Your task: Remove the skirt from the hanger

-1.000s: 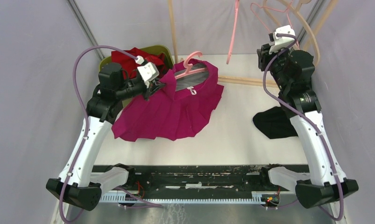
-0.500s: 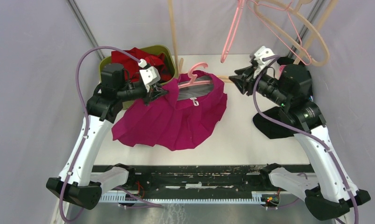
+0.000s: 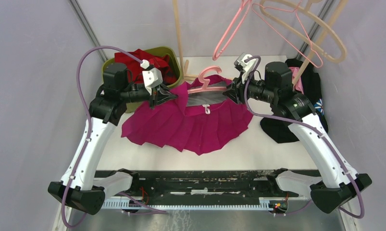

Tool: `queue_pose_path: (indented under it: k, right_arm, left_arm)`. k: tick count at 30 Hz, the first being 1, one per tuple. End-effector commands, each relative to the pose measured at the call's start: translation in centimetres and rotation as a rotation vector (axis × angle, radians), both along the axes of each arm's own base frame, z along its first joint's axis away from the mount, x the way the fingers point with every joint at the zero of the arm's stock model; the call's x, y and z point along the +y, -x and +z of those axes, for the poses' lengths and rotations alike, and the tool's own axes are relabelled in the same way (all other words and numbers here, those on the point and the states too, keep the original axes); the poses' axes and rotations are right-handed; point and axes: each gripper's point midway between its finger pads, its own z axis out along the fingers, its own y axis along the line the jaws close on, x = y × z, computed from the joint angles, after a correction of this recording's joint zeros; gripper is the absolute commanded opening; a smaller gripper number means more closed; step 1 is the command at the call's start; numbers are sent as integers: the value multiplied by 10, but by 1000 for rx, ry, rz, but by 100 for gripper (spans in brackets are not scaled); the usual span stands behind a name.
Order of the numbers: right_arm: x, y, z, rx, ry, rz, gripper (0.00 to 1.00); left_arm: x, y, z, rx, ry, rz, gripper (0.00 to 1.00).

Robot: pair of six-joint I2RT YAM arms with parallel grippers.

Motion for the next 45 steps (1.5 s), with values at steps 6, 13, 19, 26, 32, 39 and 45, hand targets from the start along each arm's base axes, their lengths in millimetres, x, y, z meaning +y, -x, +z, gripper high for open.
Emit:
queue_pose_path:
  k: [6,13,19,26,32,39,45]
  right_arm:
    - [22,20,14,0,14,113,37]
    - [29,12,23,-32,23,120,37]
    - [49,1,23,-30,0,146,36]
    - [72,7,4,16,21,215,35]
    - [70,10,-16,44,59,206,30]
    - [56,16,-56,84,175,214,36]
    - [40,25,-83,130,249,198,35]
  left_arm:
    - [-13,3,19,-44,95,-110,3]
    - [-18,9,19,-14,121,-159,3]
    - [-21,10,19,11,140,-181,3]
    - [-25,11,31,19,160,-215,3]
    - [-27,7,40,6,168,-218,3]
    - [-29,2,55,-15,177,-226,3]
    - [-27,3,82,-72,171,-226,3]
